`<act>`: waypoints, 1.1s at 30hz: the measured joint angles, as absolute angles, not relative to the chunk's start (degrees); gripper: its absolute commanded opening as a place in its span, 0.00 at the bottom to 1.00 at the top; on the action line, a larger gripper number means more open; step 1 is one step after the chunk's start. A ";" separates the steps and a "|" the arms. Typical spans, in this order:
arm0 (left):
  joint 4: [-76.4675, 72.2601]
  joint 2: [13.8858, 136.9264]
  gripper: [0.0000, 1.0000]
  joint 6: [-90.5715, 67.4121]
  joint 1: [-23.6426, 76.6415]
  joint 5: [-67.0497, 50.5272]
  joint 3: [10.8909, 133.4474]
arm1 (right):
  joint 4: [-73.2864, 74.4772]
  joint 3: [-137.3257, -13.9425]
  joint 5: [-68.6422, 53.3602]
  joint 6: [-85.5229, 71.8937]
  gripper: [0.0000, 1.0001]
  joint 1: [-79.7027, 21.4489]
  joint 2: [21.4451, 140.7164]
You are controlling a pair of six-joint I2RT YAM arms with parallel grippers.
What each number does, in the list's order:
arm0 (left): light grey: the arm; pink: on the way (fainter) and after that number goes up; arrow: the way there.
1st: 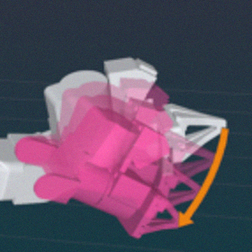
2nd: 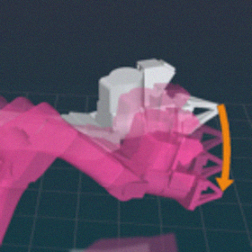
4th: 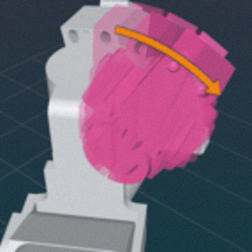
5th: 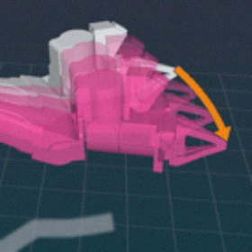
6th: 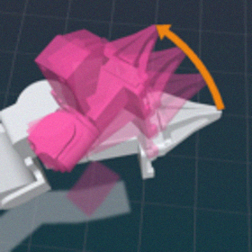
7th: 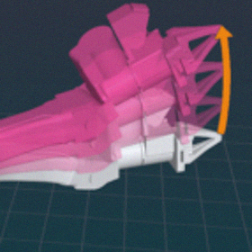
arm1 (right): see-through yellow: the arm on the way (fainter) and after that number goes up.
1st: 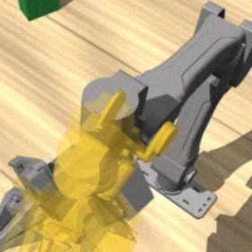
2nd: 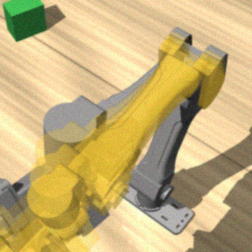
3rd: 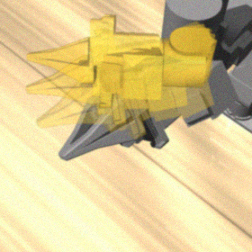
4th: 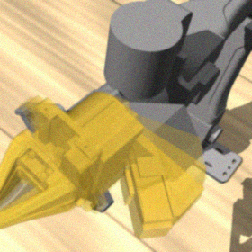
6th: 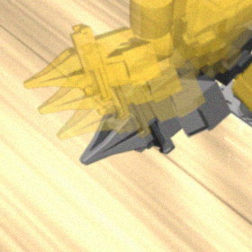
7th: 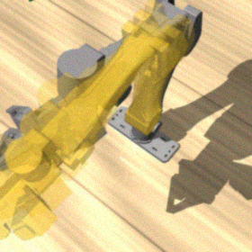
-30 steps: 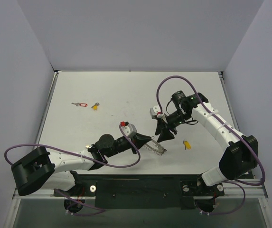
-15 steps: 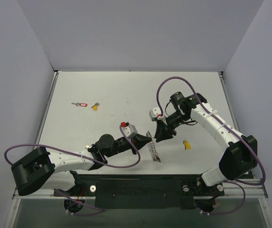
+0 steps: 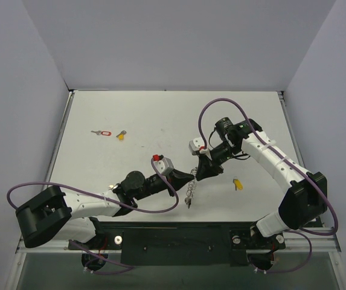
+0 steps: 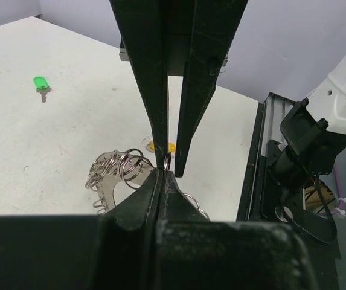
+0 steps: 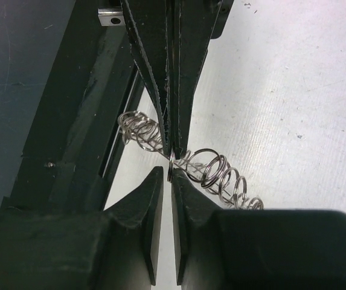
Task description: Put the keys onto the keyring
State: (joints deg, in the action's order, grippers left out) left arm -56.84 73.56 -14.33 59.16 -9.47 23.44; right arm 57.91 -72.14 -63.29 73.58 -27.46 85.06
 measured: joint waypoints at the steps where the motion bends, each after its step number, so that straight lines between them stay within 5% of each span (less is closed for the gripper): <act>1: -57.08 73.71 0.00 -14.55 59.16 -9.52 23.44 | 57.93 -72.14 -63.29 73.58 0.02 -27.51 85.06; 12: -59.44 74.91 0.00 -16.80 58.76 -9.85 22.96 | 57.82 -72.36 -62.81 71.64 0.00 -27.59 85.06; 14: -60.18 75.24 0.09 -17.98 58.22 -10.39 22.94 | 57.76 -73.03 -61.93 70.00 0.00 -27.86 85.06; 16: -60.58 75.31 0.28 -19.00 57.60 -11.09 22.94 | 57.58 -73.97 -60.80 68.25 0.00 -28.23 85.06; 20: -60.58 75.35 0.39 -20.64 56.23 -12.23 22.92 | 57.65 -75.20 -57.58 65.25 0.00 -28.73 85.06; 33: -51.75 62.78 0.46 -17.26 54.74 -12.97 20.47 | 58.92 -74.46 -51.99 68.82 0.00 -28.95 84.79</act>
